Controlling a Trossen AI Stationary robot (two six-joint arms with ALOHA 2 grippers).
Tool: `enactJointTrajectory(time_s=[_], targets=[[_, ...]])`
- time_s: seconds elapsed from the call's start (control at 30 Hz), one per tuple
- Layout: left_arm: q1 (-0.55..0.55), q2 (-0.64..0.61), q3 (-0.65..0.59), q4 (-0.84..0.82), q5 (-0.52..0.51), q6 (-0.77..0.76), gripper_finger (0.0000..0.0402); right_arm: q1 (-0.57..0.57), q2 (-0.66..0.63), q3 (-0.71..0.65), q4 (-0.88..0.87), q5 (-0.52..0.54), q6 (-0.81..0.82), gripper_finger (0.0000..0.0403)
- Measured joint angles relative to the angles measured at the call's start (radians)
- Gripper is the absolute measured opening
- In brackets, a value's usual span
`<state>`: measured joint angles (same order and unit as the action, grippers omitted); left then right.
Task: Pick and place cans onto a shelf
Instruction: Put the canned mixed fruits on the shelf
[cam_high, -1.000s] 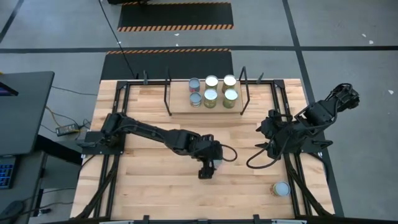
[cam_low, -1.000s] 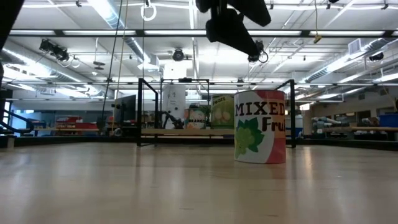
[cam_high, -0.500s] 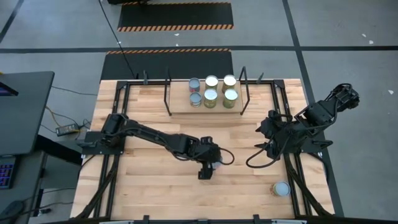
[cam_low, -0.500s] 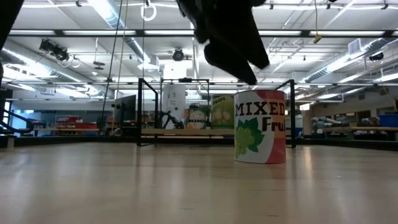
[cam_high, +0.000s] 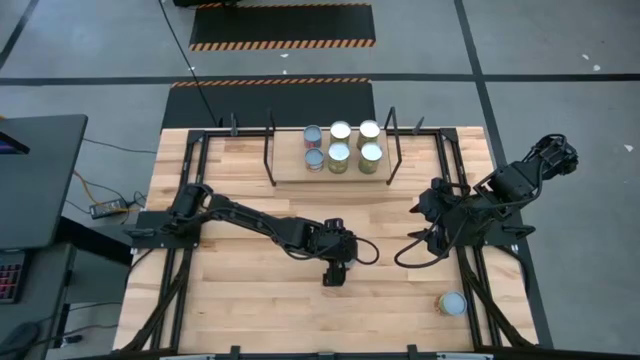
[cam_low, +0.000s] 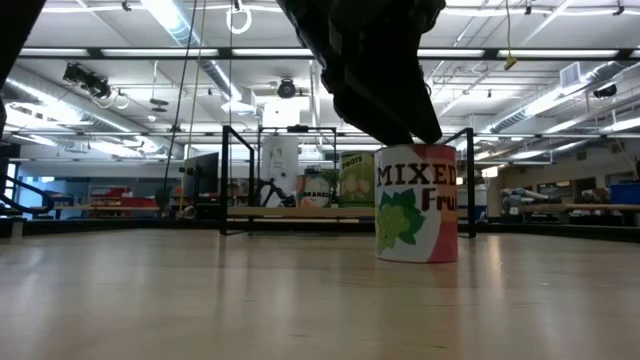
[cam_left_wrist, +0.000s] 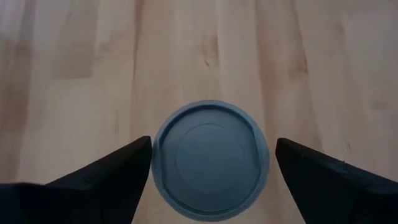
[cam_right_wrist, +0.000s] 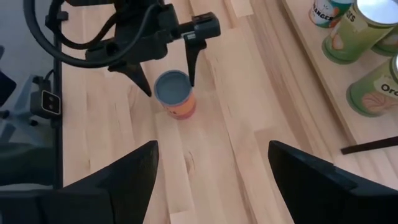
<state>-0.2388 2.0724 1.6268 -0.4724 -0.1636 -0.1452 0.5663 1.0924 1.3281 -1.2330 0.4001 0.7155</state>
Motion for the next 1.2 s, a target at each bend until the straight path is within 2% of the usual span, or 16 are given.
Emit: enactJointTrajectory(time_s=[0.6, 0.7, 0.87, 1.07, 1.2], targets=[[0.040, 0.077, 0.002, 0.051, 0.038, -0.008, 0.0349, 0.000, 0.000, 0.000, 0.014, -0.008, -0.020, 0.0310], [0.045, 0.079, 0.015, 0.032, 0.018, -0.065, 0.0335, 0.000, -0.002, 0.000, 0.011, -0.008, -0.052, 0.0310], [0.093, -0.002, 0.119, -0.133, 0.008, -0.051, 0.0287, -0.048, -0.014, 0.000, 0.010, -0.005, -0.154, 0.0309], [0.211, -0.156, 0.296, -0.434, 0.007, 0.131, 0.0286, -0.180, -0.030, 0.001, 0.051, 0.052, -0.270, 0.0309], [0.358, -0.284, 0.399, -0.627, -0.003, 0.298, 0.0286, -0.307, -0.015, 0.001, 0.181, 0.040, -0.366, 0.0309]])
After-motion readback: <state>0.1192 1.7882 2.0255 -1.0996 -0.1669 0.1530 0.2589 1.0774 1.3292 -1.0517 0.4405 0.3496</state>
